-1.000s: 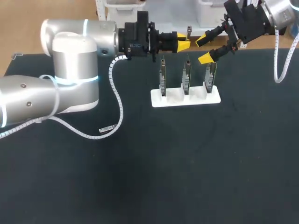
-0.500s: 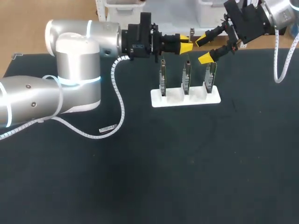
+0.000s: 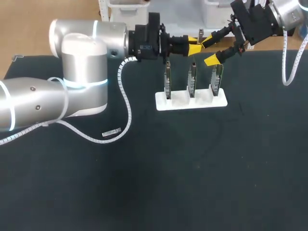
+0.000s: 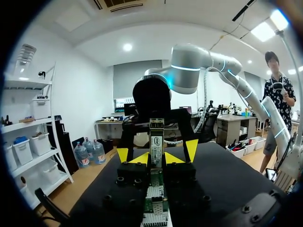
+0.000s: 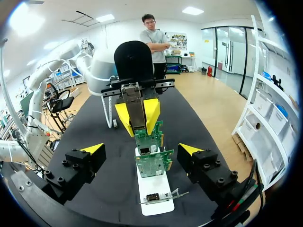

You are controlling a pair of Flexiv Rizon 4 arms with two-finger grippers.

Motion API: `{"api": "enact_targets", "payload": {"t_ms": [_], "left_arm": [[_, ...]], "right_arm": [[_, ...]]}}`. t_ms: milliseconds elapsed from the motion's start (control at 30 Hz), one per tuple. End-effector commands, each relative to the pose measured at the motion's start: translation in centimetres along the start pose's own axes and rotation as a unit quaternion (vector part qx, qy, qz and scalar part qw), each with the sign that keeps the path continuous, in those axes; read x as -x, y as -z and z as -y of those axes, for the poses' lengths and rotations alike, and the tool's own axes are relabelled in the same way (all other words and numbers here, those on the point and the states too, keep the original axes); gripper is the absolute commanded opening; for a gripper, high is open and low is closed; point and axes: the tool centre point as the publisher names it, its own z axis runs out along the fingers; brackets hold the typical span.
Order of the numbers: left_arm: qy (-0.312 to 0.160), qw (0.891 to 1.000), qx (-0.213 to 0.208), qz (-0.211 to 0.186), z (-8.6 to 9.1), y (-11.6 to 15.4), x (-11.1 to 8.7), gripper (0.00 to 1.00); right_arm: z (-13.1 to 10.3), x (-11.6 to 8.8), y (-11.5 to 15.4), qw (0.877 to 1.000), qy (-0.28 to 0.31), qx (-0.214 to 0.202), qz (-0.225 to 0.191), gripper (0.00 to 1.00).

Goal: Pick up the optical module with the left hand, and insert it into the network port with the right hand.

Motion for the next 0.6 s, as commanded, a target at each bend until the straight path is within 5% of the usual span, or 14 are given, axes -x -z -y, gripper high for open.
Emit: {"api": "enact_targets", "payload": {"t_ms": [33,600], "left_arm": [[0.0,1.0,0.007,0.001,0.5,-0.1,-0.2,0.0],[0.007,1.0,0.024,0.012,0.8,0.4,-1.4,0.0]], "right_arm": [[-0.1,0.0,0.0,1.0,0.0,-0.001,0.0,1.0],[-0.1,0.0,0.0,1.0,0.0,-0.001,0.0,1.0]]}}
